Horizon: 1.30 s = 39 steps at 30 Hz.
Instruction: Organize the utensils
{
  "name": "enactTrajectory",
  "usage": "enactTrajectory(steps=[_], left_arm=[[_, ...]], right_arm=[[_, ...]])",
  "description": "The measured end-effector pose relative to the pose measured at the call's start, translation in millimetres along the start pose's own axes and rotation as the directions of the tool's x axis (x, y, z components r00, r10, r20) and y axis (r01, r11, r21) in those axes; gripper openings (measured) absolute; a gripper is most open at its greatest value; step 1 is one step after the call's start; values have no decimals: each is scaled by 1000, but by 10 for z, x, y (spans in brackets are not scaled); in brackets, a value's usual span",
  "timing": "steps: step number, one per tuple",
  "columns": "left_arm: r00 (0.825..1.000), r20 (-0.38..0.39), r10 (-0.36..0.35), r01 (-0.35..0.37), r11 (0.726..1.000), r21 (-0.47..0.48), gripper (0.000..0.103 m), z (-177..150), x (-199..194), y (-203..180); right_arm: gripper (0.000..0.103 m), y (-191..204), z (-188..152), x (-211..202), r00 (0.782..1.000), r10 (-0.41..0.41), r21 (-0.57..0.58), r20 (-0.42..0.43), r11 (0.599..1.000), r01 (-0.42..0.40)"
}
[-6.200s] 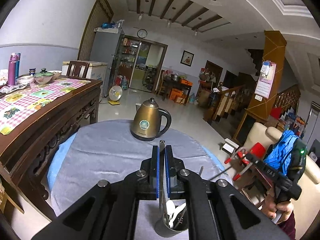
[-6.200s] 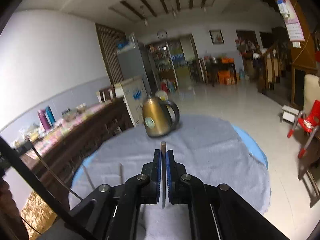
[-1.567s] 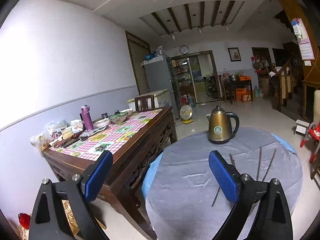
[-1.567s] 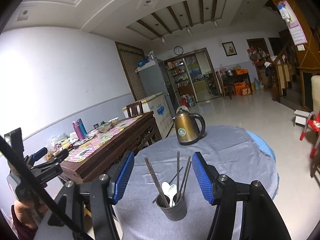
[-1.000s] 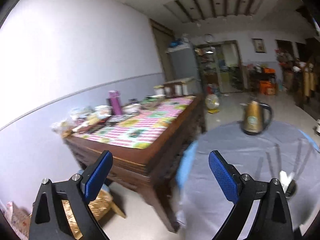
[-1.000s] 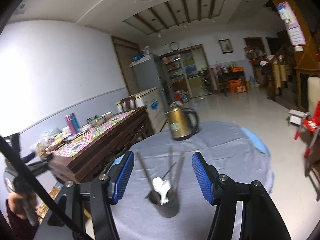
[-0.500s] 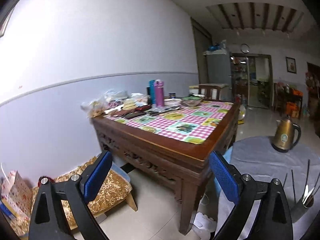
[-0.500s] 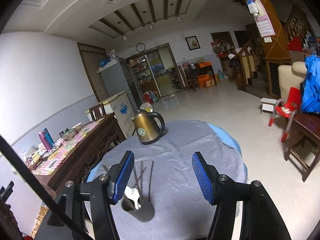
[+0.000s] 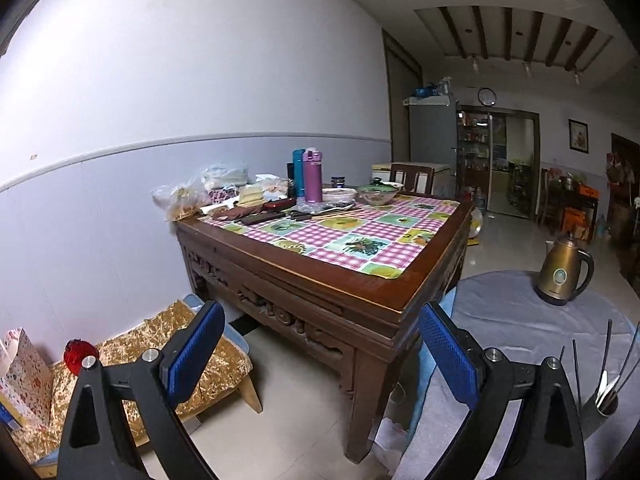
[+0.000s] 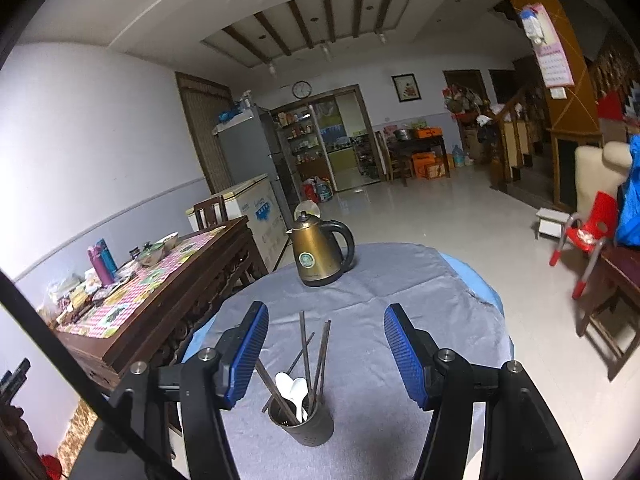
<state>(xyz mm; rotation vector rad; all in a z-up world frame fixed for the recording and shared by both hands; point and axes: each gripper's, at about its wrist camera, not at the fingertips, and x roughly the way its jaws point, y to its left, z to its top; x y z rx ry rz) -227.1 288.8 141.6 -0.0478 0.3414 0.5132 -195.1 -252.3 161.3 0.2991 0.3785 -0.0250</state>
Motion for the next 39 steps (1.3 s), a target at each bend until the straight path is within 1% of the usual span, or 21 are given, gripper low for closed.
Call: enactTrajectory(steps=[5, 12, 14, 17, 21, 28, 39], left_arm=[[1000, 5, -4, 4, 1000, -8, 98, 20, -23, 27], [1000, 6, -7, 7, 1000, -29, 98, 31, -11, 51], [1000, 2, -12, 12, 999, -31, 98, 28, -7, 48], [1000, 3, -15, 15, 1000, -23, 98, 21, -20, 18], [1000, 8, -27, 27, 999, -18, 98, 25, -48, -32], [999, 5, -42, 42, 999, -4, 98, 28, -50, -121], [998, 1, -60, 60, 998, 3, 98, 31, -50, -196]], right_arm=[[64, -66, 42, -45, 1000, 5, 29, 17, 1000, -5], [64, -7, 2, 8, 1000, 2, 6, 2, 1000, -2], [64, -33, 16, -11, 1000, -2, 13, 11, 1000, 2], [64, -93, 30, -44, 1000, -4, 35, 24, 999, 3], [64, -175, 30, -38, 1000, -5, 60, 19, 998, 4], [64, -239, 14, -98, 999, -11, 67, 31, 998, 9], [64, -412, 13, -179, 999, -21, 108, 41, 994, 17]])
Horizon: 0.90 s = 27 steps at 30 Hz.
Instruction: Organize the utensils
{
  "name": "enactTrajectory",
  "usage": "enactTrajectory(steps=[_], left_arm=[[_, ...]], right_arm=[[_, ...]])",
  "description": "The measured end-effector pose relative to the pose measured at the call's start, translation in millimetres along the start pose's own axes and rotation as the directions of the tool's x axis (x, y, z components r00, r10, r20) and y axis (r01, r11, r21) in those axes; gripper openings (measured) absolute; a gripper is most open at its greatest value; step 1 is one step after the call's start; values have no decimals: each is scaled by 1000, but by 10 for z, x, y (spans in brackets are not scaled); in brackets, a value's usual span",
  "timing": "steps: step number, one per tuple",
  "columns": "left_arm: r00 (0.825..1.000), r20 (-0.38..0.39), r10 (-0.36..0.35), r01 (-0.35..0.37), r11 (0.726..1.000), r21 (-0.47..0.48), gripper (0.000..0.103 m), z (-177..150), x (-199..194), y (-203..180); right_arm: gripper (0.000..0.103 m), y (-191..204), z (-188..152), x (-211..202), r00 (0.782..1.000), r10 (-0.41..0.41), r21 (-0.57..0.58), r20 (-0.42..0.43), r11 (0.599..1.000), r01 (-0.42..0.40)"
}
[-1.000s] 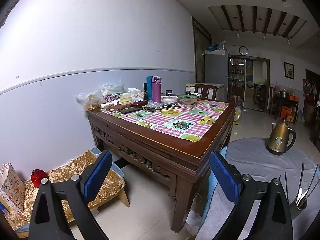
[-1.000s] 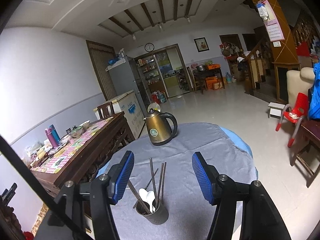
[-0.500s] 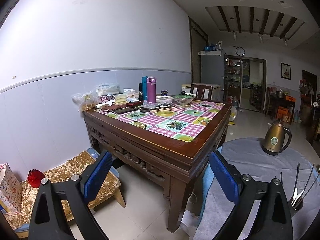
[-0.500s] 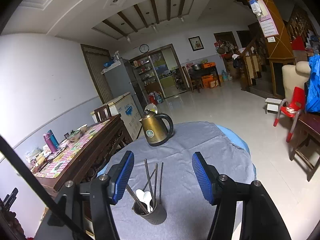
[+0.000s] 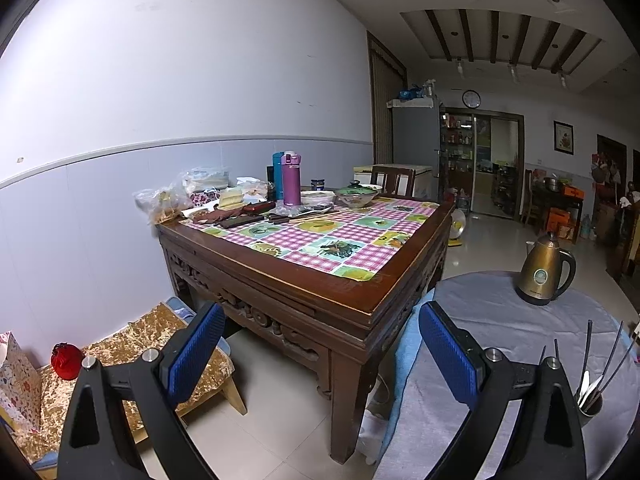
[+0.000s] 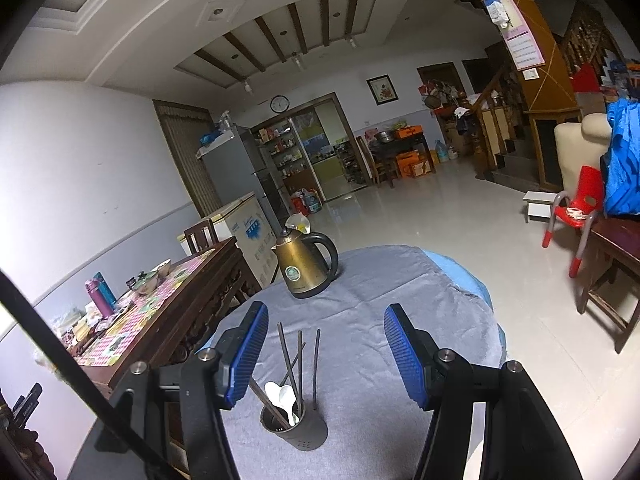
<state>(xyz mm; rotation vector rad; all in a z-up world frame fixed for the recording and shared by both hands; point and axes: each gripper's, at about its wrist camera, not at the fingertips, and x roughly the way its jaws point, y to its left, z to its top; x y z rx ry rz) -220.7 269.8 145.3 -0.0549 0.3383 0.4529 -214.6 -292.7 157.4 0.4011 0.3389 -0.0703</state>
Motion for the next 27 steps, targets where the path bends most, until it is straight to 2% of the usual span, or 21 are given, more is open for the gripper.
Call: enactTrajectory(steps=[11, 17, 22, 27], left_arm=[[1000, -14, 4, -4, 1000, -26, 98, -8, 42, 61], [1000, -17, -14, 14, 1000, 2, 98, -42, 52, -66], [995, -56, -77, 79, 996, 48, 98, -169, 102, -400], [981, -124, -149, 172, 966, 194, 98, -340, 191, -1049]], right_arm=[[64, -39, 21, -48, 1000, -9, 4, 8, 1000, 9], [64, -87, -1, -19, 1000, -11, 10, -2, 1000, 11], [64, -62, -71, 222, 998, -2, 7, -63, 1000, 2], [64, -93, -181, 507, 991, 5, 8, -136, 1000, -4]])
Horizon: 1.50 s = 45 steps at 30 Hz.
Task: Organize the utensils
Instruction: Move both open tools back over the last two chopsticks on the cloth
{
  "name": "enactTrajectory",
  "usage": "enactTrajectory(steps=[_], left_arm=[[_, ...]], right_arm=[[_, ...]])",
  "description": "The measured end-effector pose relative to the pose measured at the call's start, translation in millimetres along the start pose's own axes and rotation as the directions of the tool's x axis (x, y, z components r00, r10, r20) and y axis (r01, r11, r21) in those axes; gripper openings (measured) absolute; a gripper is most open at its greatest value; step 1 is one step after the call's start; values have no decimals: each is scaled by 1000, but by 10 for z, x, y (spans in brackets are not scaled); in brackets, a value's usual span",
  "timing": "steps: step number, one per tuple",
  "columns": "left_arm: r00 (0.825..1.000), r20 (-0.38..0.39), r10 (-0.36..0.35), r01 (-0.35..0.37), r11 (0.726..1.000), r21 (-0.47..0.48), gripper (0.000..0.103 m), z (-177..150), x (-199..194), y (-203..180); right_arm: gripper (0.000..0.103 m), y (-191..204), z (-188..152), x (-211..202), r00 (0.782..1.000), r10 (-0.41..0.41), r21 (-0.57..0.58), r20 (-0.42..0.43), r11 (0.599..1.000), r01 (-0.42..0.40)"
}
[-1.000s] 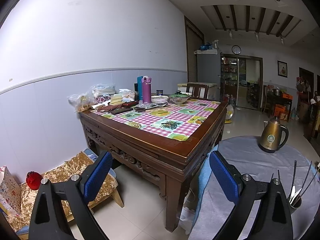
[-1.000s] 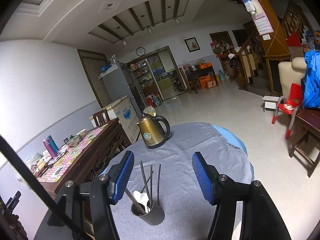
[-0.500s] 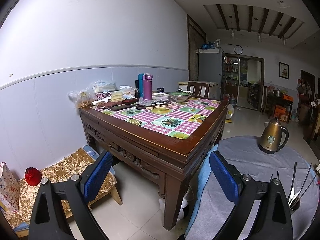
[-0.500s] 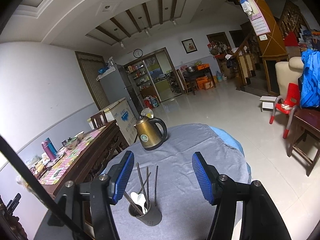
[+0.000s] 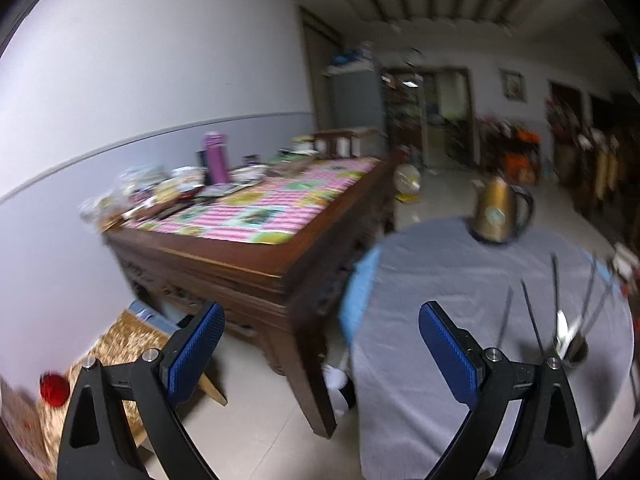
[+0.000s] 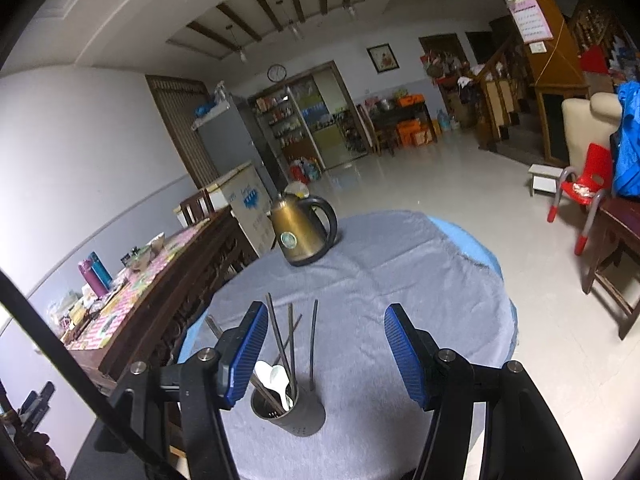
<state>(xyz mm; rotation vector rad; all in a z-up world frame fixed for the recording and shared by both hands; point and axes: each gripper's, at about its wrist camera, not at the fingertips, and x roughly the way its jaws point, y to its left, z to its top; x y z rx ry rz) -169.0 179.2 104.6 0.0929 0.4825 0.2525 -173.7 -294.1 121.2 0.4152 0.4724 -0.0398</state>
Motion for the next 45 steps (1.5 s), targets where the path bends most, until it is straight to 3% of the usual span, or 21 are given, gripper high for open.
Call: enactTrajectory(steps=[6, 9, 16, 22, 29, 32, 35, 40, 42, 45], left_arm=[[993, -91, -71, 80, 992, 98, 98, -49, 309, -611], [985, -155, -70, 90, 988, 126, 98, -86, 589, -857], [958, -258, -127, 173, 971, 166, 98, -193, 1304, -1375], [931, -328, -163, 234, 953, 192, 98, -194, 2028, -1787], [907, -354, -227, 302, 938, 173, 97, -40, 2640, -2157], [893, -365, -264, 345, 922, 177, 91, 11, 2840, -2359], [872, -389, -298, 392, 900, 190, 85, 9, 2960, -2581], [861, -400, -313, 419, 884, 208, 85, -2, 3041, -2792], [856, -404, -324, 427, 883, 197, 85, 3, 3092, -2830], [842, -413, -346, 447, 877, 178, 81, 14, 3159, -2897]], right_arm=[[64, -299, -97, 321, 997, -10, 40, -83, 999, 13], [64, -507, -143, 544, 991, -2, 85, -131, 996, 13], [64, -808, -273, 1363, 961, 18, 129, -277, 992, 19], [64, -703, -209, 2510, 898, 83, 91, -431, 995, -48], [64, -229, -184, 4080, 787, 126, 2, -604, 988, -157], [64, -5, -199, 4497, 764, 112, -33, -636, 984, -172], [57, 183, -236, 4845, 752, 52, -89, -657, 985, -146], [42, 312, -324, 5188, 715, -22, -127, -699, 987, -94], [35, 368, -344, 5220, 729, -48, -157, -683, 984, -83], [23, 418, -356, 5244, 728, -75, -181, -681, 981, -68]])
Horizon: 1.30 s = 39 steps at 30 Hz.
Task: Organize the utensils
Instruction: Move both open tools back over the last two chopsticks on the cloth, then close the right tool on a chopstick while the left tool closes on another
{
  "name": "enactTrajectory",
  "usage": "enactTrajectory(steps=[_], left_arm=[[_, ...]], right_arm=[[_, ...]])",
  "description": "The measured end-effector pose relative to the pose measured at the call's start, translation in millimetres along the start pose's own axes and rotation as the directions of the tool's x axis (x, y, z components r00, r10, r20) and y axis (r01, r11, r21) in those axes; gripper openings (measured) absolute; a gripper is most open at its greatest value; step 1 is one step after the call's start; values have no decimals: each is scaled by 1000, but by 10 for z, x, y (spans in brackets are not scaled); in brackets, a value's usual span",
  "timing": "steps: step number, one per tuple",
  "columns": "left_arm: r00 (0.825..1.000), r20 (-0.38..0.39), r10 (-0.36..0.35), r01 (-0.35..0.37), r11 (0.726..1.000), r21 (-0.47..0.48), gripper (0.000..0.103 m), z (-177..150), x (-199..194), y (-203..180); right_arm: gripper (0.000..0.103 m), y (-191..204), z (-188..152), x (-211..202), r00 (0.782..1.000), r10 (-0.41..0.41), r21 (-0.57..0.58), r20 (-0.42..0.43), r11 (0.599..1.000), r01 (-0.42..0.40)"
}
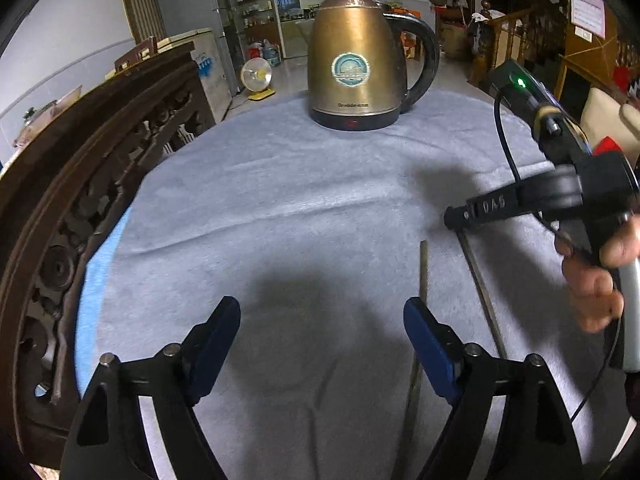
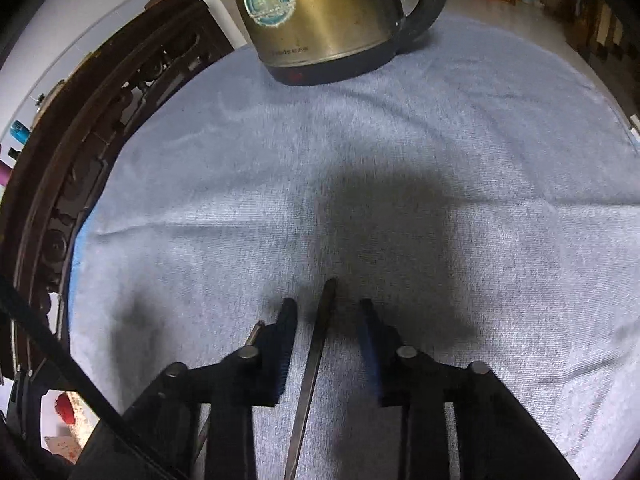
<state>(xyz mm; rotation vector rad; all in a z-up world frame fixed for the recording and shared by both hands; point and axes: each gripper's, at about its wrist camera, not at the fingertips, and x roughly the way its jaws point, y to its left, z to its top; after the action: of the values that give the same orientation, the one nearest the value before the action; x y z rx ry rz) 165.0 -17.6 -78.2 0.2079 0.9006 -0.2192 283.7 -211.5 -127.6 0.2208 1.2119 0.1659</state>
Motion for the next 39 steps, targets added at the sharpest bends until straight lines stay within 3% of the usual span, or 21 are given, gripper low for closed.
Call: enactTrajectory(steps=[3, 8, 11, 16, 19, 25, 30, 34, 39], left_arm=[[999, -12, -43, 43, 999, 13, 75, 40, 66, -96], [992, -56, -117, 120, 991, 61, 74, 89, 238, -355], [989, -90, -114, 122, 989, 80, 74, 136, 376, -483], [984, -145, -99, 111, 991, 77, 61, 167, 556, -614], [980, -178, -85, 101, 992, 80, 58, 126, 648, -675], [982, -165, -88, 101, 992, 71, 57, 131, 627, -665], [984, -156, -82, 95, 992, 78, 57, 131, 626, -693], [986, -149, -79, 92, 992, 83, 57, 125, 629, -709], [986, -144, -79, 92, 992, 82, 55, 119, 625, -713]], right_arm=[[10, 4, -28, 14, 999, -38, -27, 9, 999, 38], [7, -147, -150, -64, 1000, -15, -14, 28, 1000, 16], [7, -301, -255, -142, 999, -11, -5, 38, 1000, 12], [7, -561, -464, -307, 999, -32, 4, 19, 999, 32], [7, -647, -573, -381, 999, -45, 3, 5, 999, 45], [7, -711, -703, -457, 999, -50, 5, -15, 999, 50], [10, -729, -793, -510, 997, -62, -16, -43, 998, 61], [25, -767, -902, -592, 994, -91, -33, -53, 995, 89], [25, -771, -1025, -642, 990, -126, -66, -59, 990, 122]])
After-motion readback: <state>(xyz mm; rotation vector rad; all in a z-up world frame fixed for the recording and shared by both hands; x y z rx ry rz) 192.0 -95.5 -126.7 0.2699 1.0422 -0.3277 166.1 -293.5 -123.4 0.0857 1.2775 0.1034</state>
